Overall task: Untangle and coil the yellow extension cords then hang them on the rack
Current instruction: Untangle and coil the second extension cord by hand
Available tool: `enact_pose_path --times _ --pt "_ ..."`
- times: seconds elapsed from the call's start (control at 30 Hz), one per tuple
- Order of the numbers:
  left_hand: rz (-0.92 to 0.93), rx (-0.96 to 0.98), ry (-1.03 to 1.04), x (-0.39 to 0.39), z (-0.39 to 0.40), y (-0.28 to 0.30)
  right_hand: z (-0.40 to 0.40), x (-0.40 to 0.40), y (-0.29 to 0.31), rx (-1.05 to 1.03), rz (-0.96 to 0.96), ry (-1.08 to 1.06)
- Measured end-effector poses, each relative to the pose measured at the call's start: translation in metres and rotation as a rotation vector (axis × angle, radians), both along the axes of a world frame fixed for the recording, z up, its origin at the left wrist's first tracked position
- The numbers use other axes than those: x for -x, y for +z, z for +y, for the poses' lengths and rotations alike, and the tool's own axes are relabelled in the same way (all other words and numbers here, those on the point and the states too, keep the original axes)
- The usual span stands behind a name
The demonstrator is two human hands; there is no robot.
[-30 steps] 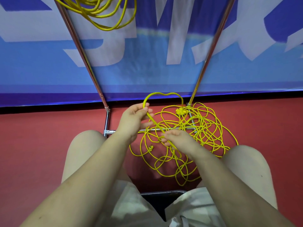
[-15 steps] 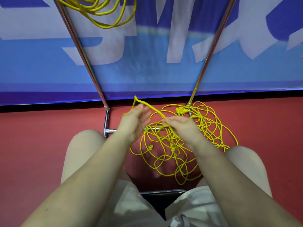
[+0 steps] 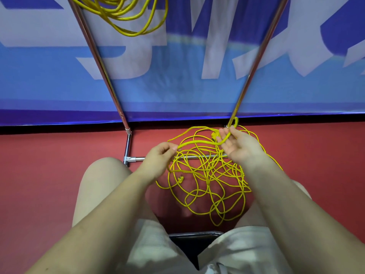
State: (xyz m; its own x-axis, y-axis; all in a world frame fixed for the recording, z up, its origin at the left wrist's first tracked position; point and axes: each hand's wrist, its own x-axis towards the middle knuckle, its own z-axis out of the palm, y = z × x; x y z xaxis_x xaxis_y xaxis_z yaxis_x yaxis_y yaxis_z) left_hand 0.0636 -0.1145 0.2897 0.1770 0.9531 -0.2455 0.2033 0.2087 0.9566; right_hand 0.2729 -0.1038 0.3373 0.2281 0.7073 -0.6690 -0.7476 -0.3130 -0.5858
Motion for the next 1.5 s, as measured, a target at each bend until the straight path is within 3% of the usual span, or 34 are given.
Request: enact_pose_path --times 0.4,0.53,0.67,0.8,0.93,1.03,1.17,1.33,1.5 --pt "0.204 -0.086 -0.241 -0.01 -0.006 0.002 0.022 -0.016 0.017 -0.029 0.045 -0.084" --pt "0.049 0.007 -0.124 -0.021 -0.01 0.003 0.023 -0.012 0.021 -0.113 -0.024 0.134" --pt "-0.24 0.17 0.128 -0.032 -0.004 0.018 -0.002 0.008 0.007 -0.077 -0.333 0.594" --pt "-0.491 0.313 0.268 -0.032 0.01 0.03 -0.033 0.035 -0.023 -0.204 -0.862 0.971" --pt "-0.675 0.383 0.396 -0.022 0.022 0.038 -0.045 0.04 -0.041 -0.331 -1.032 0.956" --pt "-0.764 0.414 0.45 -0.018 0.027 0.044 -0.045 0.036 -0.046 -0.401 -1.269 0.932" --pt "-0.788 0.399 0.413 -0.013 0.027 0.046 -0.039 0.04 -0.026 -0.463 -1.12 0.831" --pt "-0.269 0.286 0.061 -0.016 0.005 0.021 -0.02 0.045 0.006 -0.411 -0.675 0.56" --pt "-0.084 0.067 -0.181 -0.022 -0.015 0.013 -0.001 0.034 0.024 -0.288 -0.559 0.433"
